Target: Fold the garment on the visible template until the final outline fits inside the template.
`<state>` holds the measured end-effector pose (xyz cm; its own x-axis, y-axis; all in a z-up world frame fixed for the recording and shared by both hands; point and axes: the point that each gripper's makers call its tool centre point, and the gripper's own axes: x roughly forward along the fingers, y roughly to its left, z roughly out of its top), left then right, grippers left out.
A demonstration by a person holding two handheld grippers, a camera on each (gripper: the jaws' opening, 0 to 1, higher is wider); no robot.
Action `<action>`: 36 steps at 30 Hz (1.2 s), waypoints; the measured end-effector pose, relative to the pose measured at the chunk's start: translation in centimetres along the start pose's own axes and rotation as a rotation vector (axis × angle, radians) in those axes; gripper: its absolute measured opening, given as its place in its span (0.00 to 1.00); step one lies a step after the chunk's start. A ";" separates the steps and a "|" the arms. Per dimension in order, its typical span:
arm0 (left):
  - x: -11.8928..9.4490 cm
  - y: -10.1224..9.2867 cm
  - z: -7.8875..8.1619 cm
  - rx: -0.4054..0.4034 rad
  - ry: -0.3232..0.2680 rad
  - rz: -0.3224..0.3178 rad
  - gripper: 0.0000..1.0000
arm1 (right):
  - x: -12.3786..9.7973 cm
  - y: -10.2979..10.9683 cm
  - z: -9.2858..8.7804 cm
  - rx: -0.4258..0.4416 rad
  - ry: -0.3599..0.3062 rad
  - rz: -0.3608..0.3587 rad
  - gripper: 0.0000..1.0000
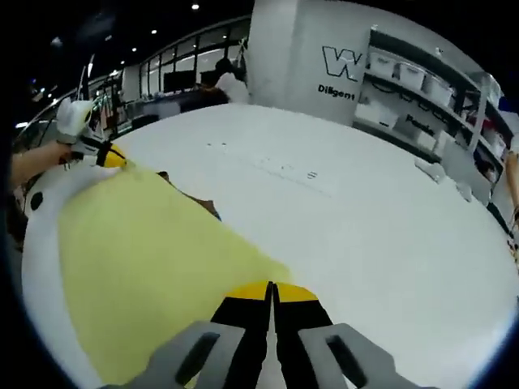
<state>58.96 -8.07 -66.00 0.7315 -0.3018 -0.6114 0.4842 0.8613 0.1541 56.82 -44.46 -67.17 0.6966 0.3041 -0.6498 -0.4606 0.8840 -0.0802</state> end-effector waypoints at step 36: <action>-6.1 -4.2 0.8 -0.225 -0.038 -0.095 0.87 | -4.8 6.3 0.2 0.419 -0.022 0.150 0.85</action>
<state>52.86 -10.23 -62.30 0.7073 -0.3972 -0.5847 0.4355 0.8964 -0.0821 50.63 -40.28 -64.41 0.6529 0.4430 -0.6145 -0.2975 0.8959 0.3298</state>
